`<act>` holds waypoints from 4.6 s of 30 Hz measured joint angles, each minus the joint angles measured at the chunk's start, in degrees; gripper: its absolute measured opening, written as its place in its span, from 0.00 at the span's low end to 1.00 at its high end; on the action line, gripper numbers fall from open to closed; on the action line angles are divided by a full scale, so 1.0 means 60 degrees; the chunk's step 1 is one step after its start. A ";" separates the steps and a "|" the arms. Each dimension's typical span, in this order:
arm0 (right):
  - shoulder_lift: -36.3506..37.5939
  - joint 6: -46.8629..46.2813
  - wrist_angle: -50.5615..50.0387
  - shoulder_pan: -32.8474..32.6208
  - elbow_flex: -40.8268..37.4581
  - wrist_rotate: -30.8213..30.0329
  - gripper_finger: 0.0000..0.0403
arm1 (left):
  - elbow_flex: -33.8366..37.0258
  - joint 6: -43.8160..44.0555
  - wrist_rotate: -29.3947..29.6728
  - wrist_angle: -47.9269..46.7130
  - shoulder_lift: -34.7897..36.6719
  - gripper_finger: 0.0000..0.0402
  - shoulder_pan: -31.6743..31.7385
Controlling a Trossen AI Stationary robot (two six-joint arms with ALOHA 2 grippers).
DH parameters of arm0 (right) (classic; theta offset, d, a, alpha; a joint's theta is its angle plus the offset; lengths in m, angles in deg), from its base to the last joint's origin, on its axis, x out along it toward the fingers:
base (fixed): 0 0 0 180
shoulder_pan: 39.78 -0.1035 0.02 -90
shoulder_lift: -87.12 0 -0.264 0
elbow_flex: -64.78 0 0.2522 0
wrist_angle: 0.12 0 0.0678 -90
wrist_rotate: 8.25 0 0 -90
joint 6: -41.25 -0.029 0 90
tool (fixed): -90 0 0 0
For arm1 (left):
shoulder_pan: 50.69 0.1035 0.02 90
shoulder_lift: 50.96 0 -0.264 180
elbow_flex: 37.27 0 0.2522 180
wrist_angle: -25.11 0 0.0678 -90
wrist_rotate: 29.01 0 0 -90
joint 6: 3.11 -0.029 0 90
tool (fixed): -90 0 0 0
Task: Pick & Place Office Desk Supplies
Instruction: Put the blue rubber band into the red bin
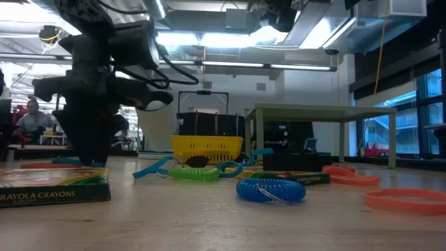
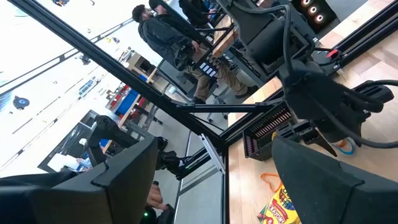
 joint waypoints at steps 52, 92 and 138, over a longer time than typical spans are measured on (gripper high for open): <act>0.0004 0.1204 0.1420 0.0355 0.0000 -0.2969 0.79 | -0.3162 0.2860 0.0727 0.1281 0.4692 0.00 0.1946; -0.0849 0.0985 0.1639 0.0270 0.0004 -0.4264 0.79 | -0.3166 0.5331 -0.0301 0.7873 0.2752 0.00 0.2259; -0.0450 0.0248 0.1528 0.0281 0.0004 -0.3958 0.01 | -0.3169 0.5283 -0.2667 0.9326 0.2184 0.22 0.3162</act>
